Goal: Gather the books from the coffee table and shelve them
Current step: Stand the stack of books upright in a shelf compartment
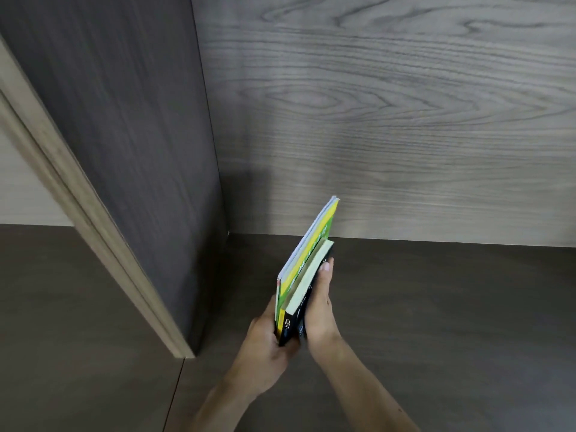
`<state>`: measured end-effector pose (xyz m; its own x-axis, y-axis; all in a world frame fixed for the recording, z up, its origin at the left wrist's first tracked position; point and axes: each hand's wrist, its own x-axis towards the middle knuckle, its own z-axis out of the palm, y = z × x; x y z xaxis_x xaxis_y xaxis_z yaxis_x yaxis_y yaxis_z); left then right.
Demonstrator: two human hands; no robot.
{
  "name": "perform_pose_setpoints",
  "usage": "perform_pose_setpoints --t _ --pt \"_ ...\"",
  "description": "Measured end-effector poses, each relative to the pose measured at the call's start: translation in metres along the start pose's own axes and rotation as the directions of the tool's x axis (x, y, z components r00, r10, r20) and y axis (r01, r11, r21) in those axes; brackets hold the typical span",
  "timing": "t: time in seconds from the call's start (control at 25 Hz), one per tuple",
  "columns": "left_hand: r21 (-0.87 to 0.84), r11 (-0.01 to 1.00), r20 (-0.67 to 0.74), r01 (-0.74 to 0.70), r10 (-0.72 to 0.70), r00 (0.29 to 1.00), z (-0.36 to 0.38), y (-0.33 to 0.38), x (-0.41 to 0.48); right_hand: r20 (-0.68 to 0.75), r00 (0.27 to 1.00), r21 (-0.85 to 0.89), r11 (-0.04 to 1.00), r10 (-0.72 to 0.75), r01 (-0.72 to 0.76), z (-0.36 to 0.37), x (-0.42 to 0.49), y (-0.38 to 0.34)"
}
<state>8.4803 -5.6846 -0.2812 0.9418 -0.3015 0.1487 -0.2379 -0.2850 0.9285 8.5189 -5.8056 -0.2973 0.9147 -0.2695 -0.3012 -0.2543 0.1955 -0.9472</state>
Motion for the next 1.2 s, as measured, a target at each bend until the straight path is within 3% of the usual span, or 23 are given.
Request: perform_pose_setpoints --t 0.2,0.56,0.72,0.96,1.2 --pt "-0.092 0.996 -0.154 -0.017 0.002 0.988 -0.016 -0.001 0.001 0.073 0.997 -0.079 0.997 -0.001 0.007 0.038 0.011 -0.013" --pt "-0.297 0.953 -0.419 0.053 -0.18 0.89 -0.042 -0.027 0.002 0.212 0.977 -0.327 0.94 -0.03 0.099 0.107 0.01 -0.041" --pt "-0.326 0.943 -0.462 0.06 -0.215 0.86 -0.049 -0.033 0.003 0.234 0.972 -0.392 0.913 -0.02 0.113 0.128 0.012 -0.046" --pt "-0.367 0.928 -0.473 0.058 -0.24 0.848 -0.055 -0.04 0.009 0.257 0.966 -0.335 0.936 -0.016 0.105 0.138 0.013 -0.043" --pt "-0.405 0.909 -0.396 0.098 -0.271 0.878 -0.047 -0.049 -0.002 0.267 0.963 -0.29 0.956 0.038 0.043 0.139 0.018 -0.029"
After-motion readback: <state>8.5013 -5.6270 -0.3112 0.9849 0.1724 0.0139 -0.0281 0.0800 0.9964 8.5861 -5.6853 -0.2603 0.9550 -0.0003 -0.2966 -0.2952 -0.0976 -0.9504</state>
